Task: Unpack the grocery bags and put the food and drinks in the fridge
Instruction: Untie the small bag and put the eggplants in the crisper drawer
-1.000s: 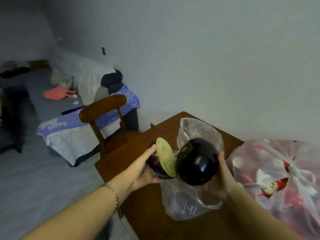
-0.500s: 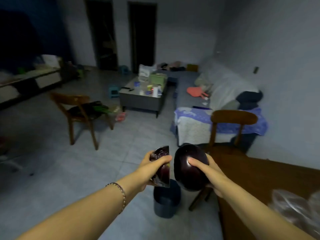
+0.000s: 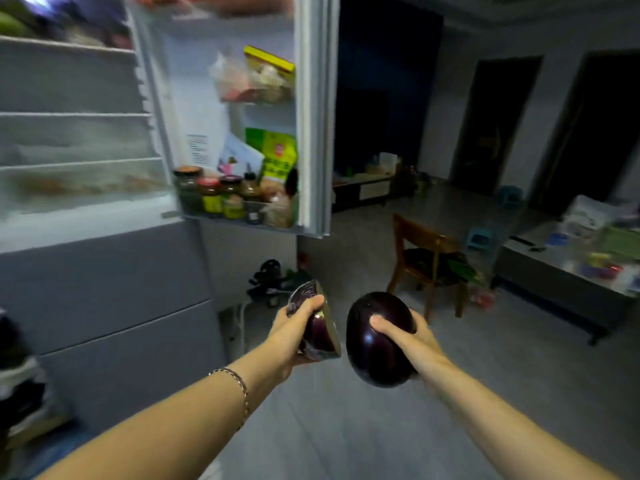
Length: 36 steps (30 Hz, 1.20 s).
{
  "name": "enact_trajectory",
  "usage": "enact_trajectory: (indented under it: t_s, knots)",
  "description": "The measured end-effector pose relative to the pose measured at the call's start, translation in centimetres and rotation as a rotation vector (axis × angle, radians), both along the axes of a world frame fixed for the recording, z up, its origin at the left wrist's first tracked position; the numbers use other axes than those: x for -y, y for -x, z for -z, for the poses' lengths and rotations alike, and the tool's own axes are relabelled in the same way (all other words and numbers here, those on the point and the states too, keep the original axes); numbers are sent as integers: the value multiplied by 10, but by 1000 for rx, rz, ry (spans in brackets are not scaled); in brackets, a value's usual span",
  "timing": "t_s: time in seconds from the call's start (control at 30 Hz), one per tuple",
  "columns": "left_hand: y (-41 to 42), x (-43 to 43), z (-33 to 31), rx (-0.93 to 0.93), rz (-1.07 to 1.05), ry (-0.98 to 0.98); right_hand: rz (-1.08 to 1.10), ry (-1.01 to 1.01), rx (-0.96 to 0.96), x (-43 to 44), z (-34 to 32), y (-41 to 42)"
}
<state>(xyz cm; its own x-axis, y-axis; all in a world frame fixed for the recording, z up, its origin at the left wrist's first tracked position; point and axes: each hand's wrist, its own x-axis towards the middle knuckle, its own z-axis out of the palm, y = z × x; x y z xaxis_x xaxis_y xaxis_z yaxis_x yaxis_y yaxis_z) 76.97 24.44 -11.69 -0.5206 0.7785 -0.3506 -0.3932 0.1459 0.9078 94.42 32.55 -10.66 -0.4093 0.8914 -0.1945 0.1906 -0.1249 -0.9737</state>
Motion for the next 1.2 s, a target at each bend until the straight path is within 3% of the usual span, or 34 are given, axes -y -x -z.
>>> enact_trajectory:
  t_s: [0.17,0.33,0.77,0.9,1.2]
  knots:
    - [150,29,-17,-49,-258,-100,-213,-115,-24,-13,-19,167]
    - [278,37,-33,-61,-477,-201,-393,-102,-89,-30,-30,313]
    - [539,54,-67,98,-790,-382,-636,2,-237,-65,-62,636]
    - [608,57,-68,46,-757,-338,-638,-53,-230,-58,-63,705]
    - [807,26,-53,23,-407,-142,-399,-166,-295,-61,-91,871]
